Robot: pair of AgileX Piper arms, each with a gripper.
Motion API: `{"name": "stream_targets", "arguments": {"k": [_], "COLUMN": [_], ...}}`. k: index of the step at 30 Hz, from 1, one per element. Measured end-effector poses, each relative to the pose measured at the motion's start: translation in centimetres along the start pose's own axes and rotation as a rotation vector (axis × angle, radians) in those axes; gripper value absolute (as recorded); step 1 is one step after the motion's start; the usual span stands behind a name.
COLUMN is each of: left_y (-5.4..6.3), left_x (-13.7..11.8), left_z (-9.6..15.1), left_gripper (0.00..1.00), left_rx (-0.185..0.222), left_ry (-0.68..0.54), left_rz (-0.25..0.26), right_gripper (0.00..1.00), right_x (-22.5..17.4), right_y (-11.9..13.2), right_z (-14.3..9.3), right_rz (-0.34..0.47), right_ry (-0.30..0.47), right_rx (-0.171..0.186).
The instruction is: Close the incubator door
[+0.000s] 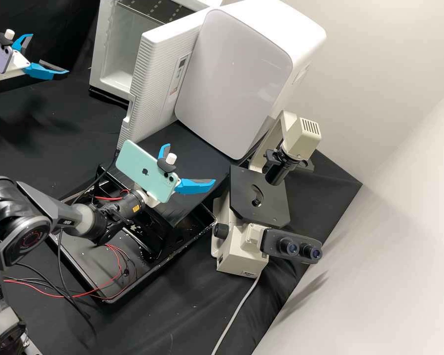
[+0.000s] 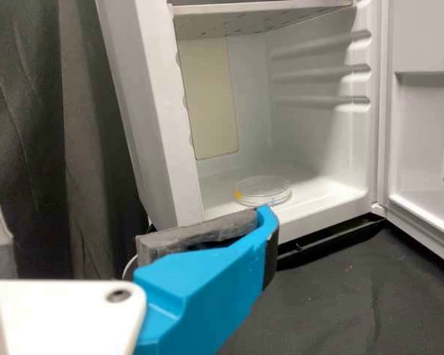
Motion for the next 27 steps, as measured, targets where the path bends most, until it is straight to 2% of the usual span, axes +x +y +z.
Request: {"name": "stream_targets", "arguments": {"k": [4, 11, 18, 20, 27], "left_y": [0.0, 0.0, 0.0, 0.0, 0.0], "left_x": [0.0, 0.0, 0.0, 0.0, 0.0], "left_z": [0.0, 0.0, 0.0, 0.0, 0.0], "left_gripper": [1.0, 1.0, 1.0, 1.0, 1.0], "left_rx": [0.0, 0.0, 0.0, 0.0, 0.0], "left_ry": [0.0, 0.0, 0.0, 0.0, 0.0], "left_rz": [0.0, 0.0, 0.0, 0.0, 0.0], "right_gripper": [0.0, 0.0, 0.0, 0.0, 0.0], "right_x": [0.5, 3.3, 6.4, 7.3, 10.2], "right_y": [0.5, 2.4, 2.4, 2.2, 1.3], "right_z": [-0.5, -3.1, -5.6, -6.3, -8.3], "right_rz": [0.018, 0.074, 0.095, 0.094, 0.079], "right_ry": [0.029, 0.152, 0.237, 0.254, 0.283], "right_rx": [0.004, 0.002, 0.002, -0.012, -0.102]}}
